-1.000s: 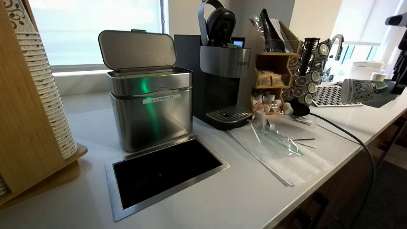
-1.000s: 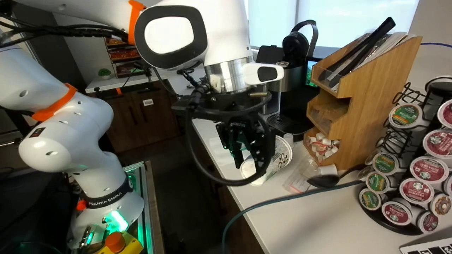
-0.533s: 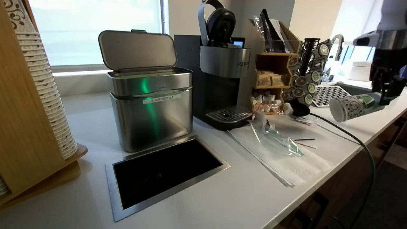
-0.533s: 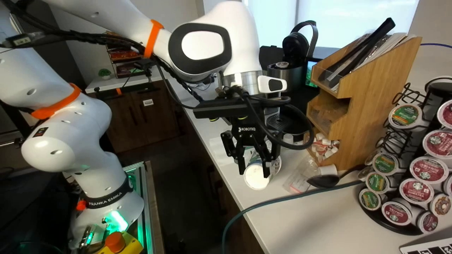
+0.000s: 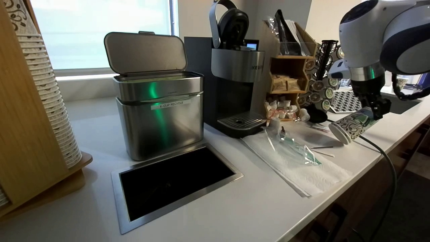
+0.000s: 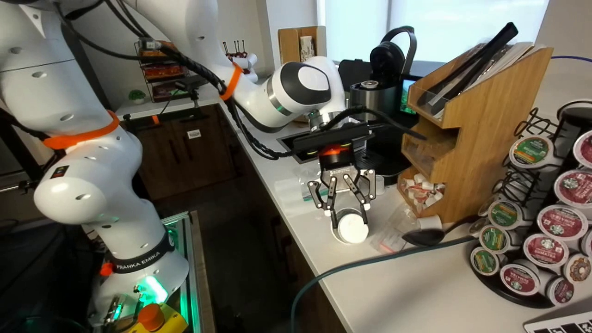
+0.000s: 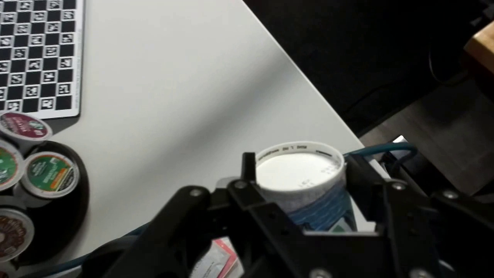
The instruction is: Place the cups upside down on the table
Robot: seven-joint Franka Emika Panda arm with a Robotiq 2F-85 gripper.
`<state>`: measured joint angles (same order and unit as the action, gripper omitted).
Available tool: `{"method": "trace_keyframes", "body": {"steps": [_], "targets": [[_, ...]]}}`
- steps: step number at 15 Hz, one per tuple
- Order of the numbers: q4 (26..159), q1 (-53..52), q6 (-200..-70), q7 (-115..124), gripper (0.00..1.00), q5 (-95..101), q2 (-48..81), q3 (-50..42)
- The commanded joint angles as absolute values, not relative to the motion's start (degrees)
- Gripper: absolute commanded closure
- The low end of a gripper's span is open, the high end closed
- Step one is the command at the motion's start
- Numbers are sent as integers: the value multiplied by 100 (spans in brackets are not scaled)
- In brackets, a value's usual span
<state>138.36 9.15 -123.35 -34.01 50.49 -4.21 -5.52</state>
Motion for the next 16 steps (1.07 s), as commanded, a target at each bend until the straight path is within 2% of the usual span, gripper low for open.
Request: {"method": "trace_keyframes", "body": {"steps": [1,7,8,9,11,16], "targets": [[13398,650,-11750,-3164,65,5980,-71,-412],[13227,369,-11653,-3206,65,6628,54,-241],[13222,346,-11656,-3189,15,6617,68,-229],[13219,321,-11653,-3149,13,6624,97,-218],[13191,295,-11644,-3156,1,6508,119,-206],[13059,359,-11916,-3029,0,5600,51,-265]]}}
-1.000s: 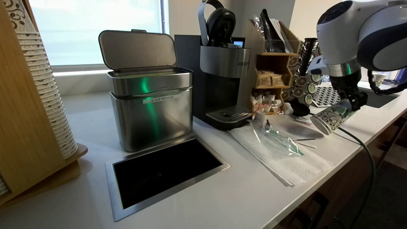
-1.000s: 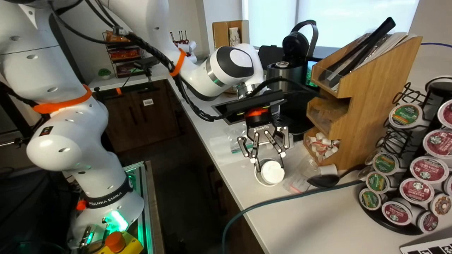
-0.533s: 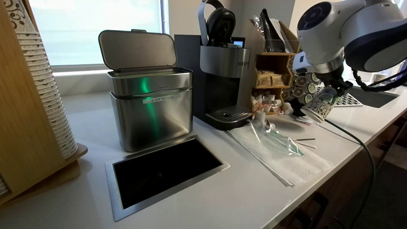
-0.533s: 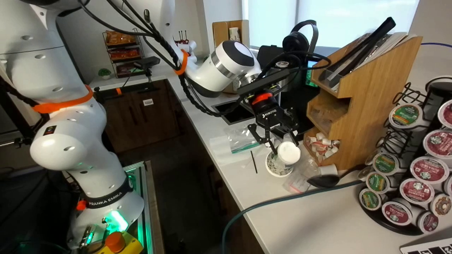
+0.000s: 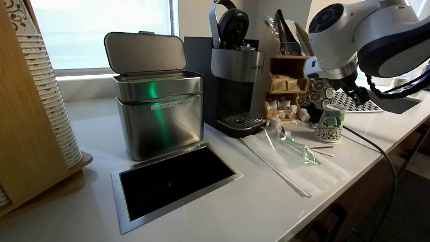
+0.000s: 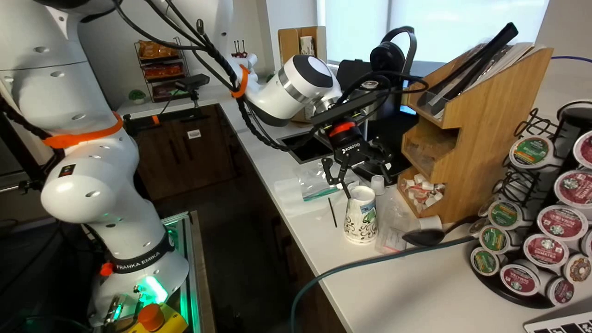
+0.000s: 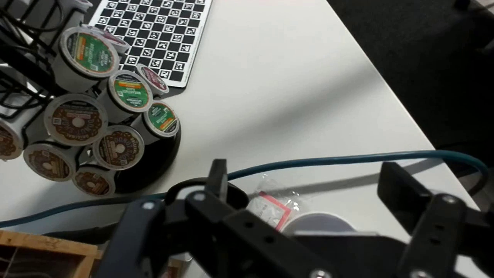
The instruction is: Place the cups upside down on the table
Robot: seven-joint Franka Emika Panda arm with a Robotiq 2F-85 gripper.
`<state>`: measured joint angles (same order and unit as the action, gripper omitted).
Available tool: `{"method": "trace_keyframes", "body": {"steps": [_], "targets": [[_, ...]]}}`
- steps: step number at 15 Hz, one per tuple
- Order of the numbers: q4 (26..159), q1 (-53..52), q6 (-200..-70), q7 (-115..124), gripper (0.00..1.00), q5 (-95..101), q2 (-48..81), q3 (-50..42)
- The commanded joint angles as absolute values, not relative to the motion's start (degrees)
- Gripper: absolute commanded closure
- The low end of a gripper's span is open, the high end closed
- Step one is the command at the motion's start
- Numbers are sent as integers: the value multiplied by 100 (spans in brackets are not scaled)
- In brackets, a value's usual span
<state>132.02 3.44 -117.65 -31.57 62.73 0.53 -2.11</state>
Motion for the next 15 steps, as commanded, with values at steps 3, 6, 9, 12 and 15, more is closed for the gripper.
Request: {"method": "trace_keyframes", "body": {"steps": [3,6,9,12,15], "targets": [[12955,424,-11721,-3526,0,4516,-444,-362],[12883,476,-11452,-3826,0,3565,-1044,-545],[12853,570,-11236,-4043,0,2771,-1447,-866],[12752,600,-11309,-3974,0,2815,-1416,-921],[12785,634,-11309,-3996,0,2696,-1487,-1001]]}}
